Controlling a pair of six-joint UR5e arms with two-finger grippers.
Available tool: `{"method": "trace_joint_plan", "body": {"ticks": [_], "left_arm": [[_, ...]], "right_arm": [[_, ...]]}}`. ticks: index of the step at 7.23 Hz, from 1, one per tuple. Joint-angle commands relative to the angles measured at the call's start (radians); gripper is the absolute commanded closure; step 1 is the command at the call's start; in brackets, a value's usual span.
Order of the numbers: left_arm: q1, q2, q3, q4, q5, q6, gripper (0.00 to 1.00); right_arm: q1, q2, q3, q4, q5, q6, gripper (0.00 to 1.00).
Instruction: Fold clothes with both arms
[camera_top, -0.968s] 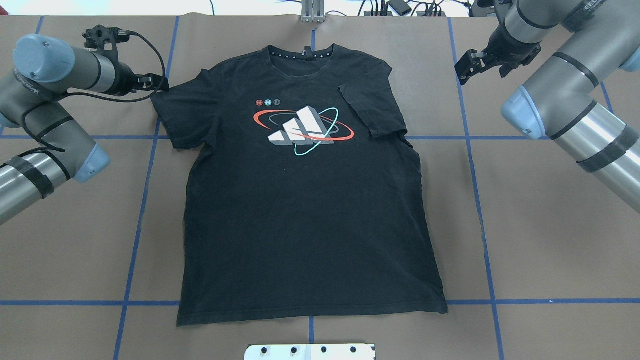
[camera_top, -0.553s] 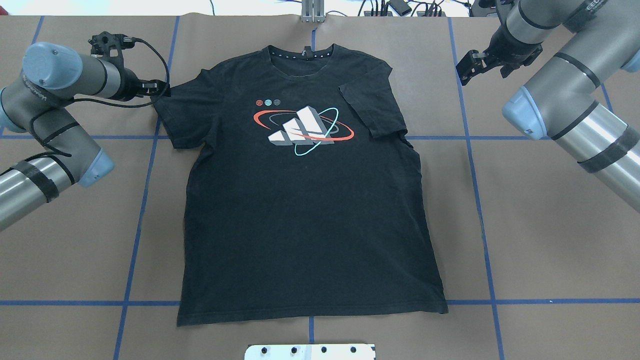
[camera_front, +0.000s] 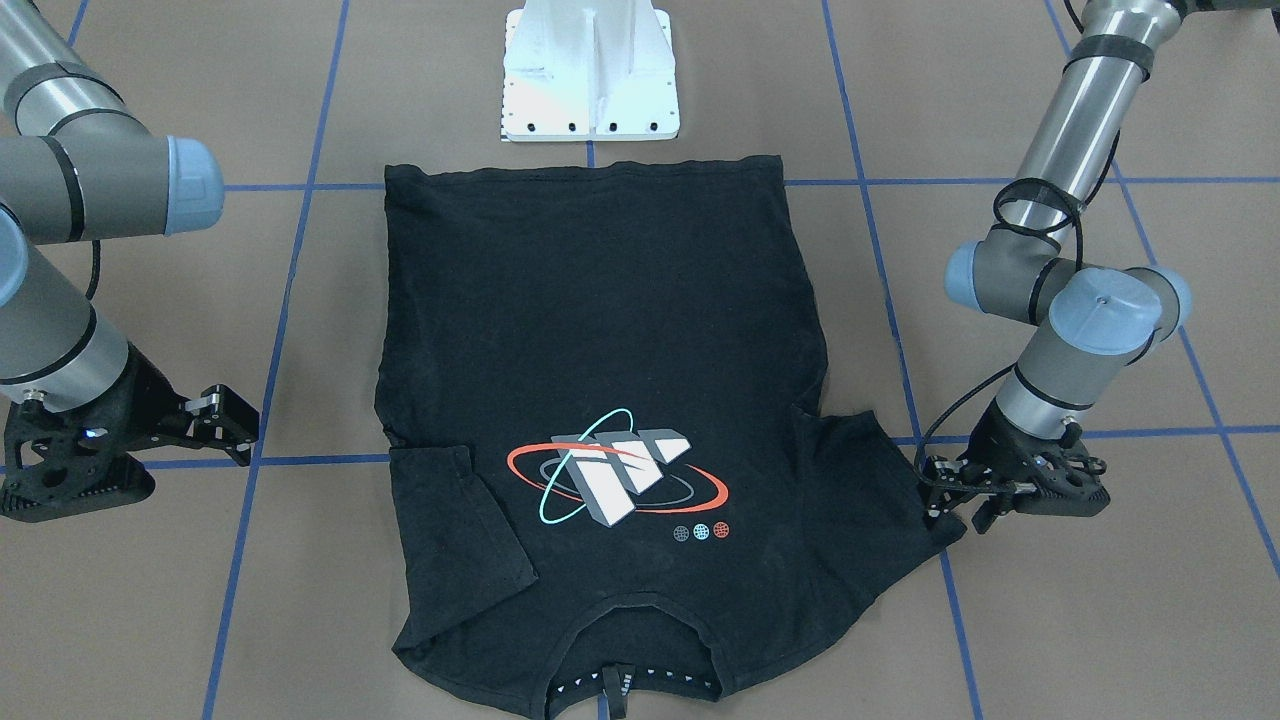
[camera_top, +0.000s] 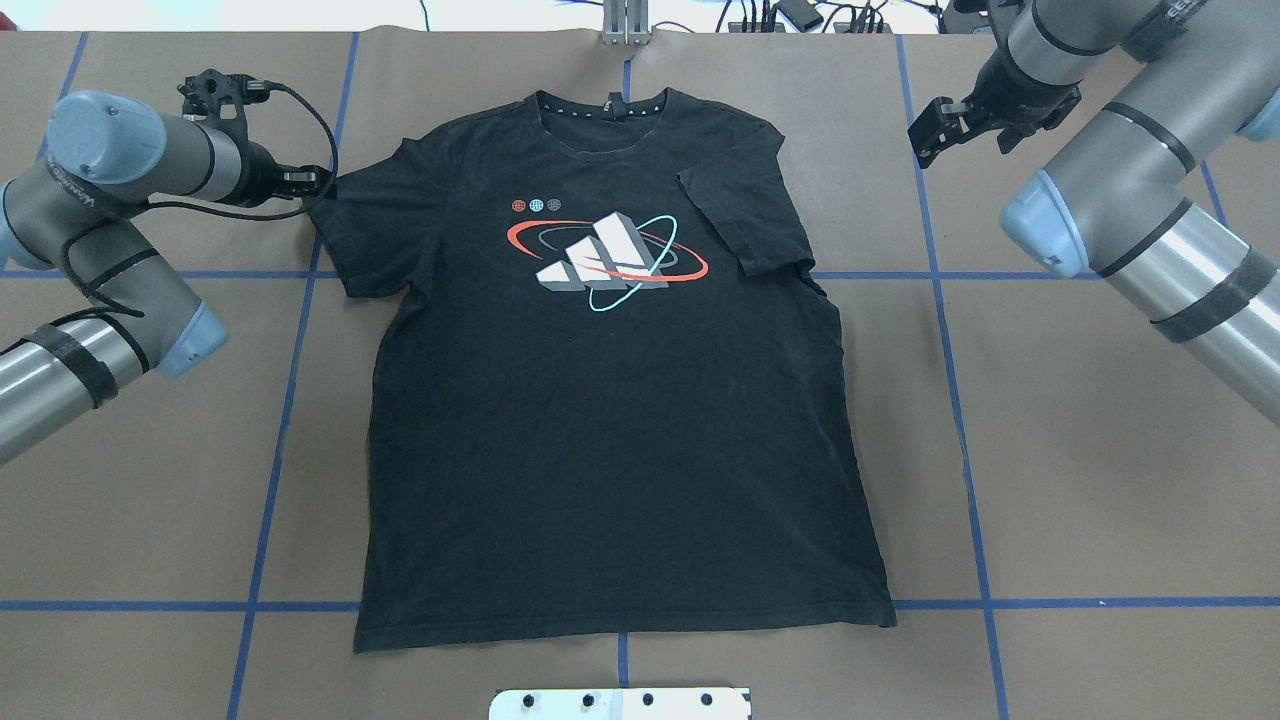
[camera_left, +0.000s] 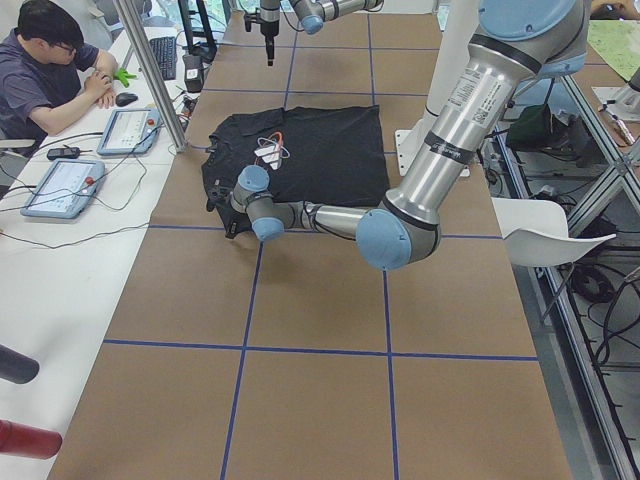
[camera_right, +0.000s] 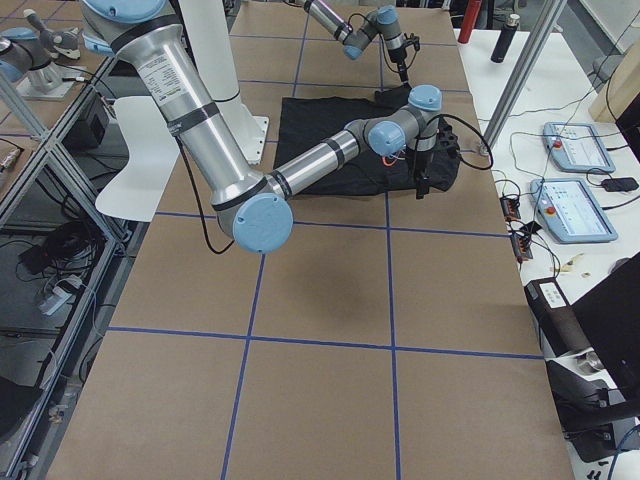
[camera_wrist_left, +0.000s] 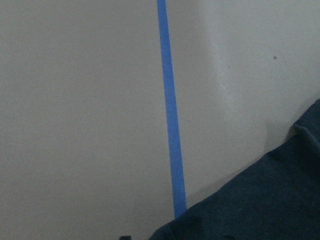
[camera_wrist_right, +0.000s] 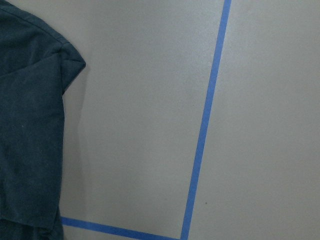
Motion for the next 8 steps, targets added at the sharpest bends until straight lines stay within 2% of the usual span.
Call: {"method": "trace_joint_plan", "body": {"ticks": [1,3,5,6,8], "left_arm": [[0.001,-0.003,0.014,-0.005,0.001,0.002,0.37],[0.001,-0.004,0.028,-0.014,0.007,0.003,0.42],[0.001,-0.006,0.028,-0.012,0.028,0.006,0.54],[0.001,-0.006,0.028,-0.012,0.028,0.005,0.66],[0.001,-0.006,0.028,-0.012,0.028,0.006,0.84]], "right_arm": [[-0.002,0.001,0.000,0.000,0.000,0.002,0.01],[-0.003,0.001,-0.002,0.000,-0.002,0.000,0.01],[-0.005,0.001,-0.002,0.000,-0.002,0.002,0.01],[-0.006,0.001,-0.002,0.000,-0.002,0.002,0.01],[-0.006,0.001,-0.002,0.000,-0.002,0.002,0.01]]}}
